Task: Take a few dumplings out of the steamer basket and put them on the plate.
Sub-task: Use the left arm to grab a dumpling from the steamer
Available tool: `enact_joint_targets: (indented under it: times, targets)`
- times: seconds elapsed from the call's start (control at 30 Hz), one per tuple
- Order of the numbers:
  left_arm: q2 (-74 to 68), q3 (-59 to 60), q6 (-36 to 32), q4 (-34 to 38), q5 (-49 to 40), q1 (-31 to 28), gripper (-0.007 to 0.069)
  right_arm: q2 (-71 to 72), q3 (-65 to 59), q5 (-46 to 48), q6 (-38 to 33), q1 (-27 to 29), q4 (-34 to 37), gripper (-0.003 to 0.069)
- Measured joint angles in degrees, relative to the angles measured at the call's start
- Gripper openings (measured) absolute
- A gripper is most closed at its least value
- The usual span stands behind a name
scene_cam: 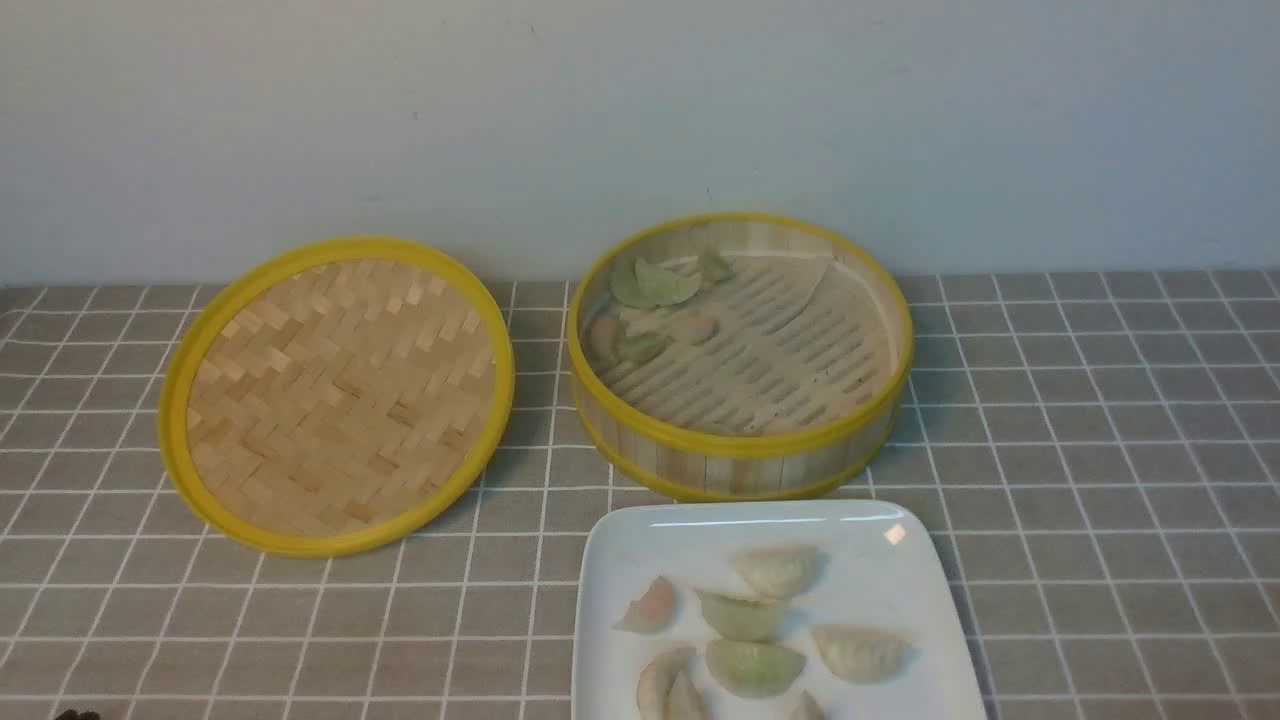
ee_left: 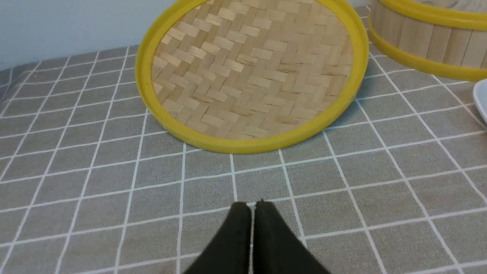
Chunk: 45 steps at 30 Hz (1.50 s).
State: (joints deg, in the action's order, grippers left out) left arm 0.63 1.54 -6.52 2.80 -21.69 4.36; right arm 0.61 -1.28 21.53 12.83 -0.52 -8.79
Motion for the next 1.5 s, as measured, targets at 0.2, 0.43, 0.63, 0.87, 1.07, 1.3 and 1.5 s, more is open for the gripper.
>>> enact_joint_targets:
  times: [0.2,0.43,0.63,0.87,1.07,1.3,1.5]
  targets:
    - [0.00,0.00,0.00,0.00,0.00,0.00,-0.0005,0.00,0.00,0.00,0.00,0.00,0.00,-0.0015]
    - [0.00,0.00,0.00,0.00,0.00,0.00,-0.0005,0.00,0.00,0.00,0.00,0.00,0.00,-0.0015]
    - [0.00,0.00,0.00,0.00,0.00,0.00,-0.0005,0.00,0.00,0.00,0.00,0.00,0.00,-0.0015]
    - [0.00,0.00,0.00,0.00,0.00,0.00,-0.0005,0.00,0.00,0.00,0.00,0.00,0.00,-0.0015]
    - [0.00,0.05,-0.19,1.23,3.26,0.00,-0.0005,0.00,0.00,0.00,0.00,0.00,0.00,-0.0015]
    - [0.00,0.15,2.46,13.74,25.42,0.00,-0.0005,0.00,0.00,0.00,0.00,0.00,0.00,-0.0015]
    - [-0.71,-4.29,8.46,17.83,43.85,0.00,-0.0005,0.00,0.00,0.00,0.00,0.00,0.00,-0.0015]
